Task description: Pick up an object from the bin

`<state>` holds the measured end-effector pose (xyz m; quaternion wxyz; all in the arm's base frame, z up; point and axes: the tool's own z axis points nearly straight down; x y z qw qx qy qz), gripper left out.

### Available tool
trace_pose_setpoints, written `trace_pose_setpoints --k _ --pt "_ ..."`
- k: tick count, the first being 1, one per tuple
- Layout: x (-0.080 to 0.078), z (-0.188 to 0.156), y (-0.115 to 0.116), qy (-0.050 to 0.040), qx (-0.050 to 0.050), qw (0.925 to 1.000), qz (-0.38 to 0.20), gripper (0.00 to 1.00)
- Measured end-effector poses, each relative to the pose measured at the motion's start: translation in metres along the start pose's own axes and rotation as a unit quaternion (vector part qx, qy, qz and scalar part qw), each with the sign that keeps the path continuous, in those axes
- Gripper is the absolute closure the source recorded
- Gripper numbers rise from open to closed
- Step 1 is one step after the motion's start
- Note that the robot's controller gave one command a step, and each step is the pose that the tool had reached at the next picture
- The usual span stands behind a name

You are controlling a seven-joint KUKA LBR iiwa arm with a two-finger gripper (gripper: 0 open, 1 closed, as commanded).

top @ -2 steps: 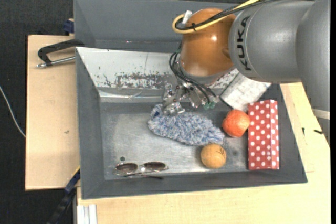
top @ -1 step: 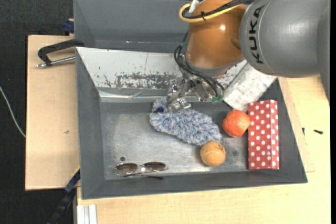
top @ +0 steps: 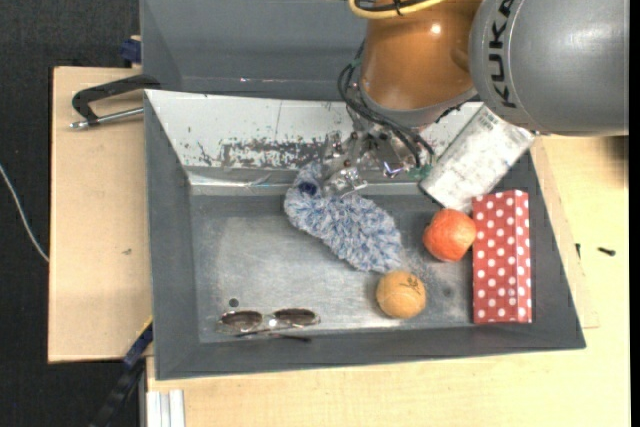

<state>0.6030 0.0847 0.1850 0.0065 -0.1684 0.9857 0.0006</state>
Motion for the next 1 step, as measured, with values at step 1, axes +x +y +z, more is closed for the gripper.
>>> trace_pose_setpoints --k 1 --pt "0.0004 -0.0184 -0.0010 0.0031 -0.001 0.9998 0.018 1.00"
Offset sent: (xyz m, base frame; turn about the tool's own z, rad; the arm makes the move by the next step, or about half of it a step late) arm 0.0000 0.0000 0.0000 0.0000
